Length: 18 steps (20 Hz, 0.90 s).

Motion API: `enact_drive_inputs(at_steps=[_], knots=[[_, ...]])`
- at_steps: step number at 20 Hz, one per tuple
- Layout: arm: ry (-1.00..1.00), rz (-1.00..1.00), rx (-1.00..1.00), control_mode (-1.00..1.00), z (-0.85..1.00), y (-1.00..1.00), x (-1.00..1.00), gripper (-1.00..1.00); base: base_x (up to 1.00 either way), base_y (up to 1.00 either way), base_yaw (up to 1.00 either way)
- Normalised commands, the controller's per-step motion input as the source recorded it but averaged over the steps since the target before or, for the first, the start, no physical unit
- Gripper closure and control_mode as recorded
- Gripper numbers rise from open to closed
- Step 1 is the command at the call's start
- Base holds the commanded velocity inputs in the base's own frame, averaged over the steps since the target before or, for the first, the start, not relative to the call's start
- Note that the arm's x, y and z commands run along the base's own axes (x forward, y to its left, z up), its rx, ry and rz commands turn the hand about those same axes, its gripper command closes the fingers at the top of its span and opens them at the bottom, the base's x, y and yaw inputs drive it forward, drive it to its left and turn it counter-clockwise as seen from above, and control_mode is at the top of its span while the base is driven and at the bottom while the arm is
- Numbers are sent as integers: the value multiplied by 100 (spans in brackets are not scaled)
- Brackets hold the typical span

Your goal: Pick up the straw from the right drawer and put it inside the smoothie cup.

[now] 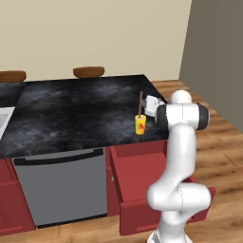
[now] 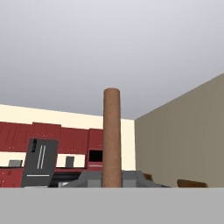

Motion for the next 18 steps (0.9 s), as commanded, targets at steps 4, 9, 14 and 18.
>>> enact_drive_inputs(at_steps=[4, 9, 14, 18], knots=[[0, 0, 0, -100, -24, 0, 19, 100, 0, 0, 0], [0, 0, 0, -100, -21, -2, 9, 100, 0, 0, 0], [0, 0, 0, -100, -1, -5, -45, 100, 0, 0, 0], [0, 0, 0, -100, 0, 0, -79, 100, 0, 0, 0]])
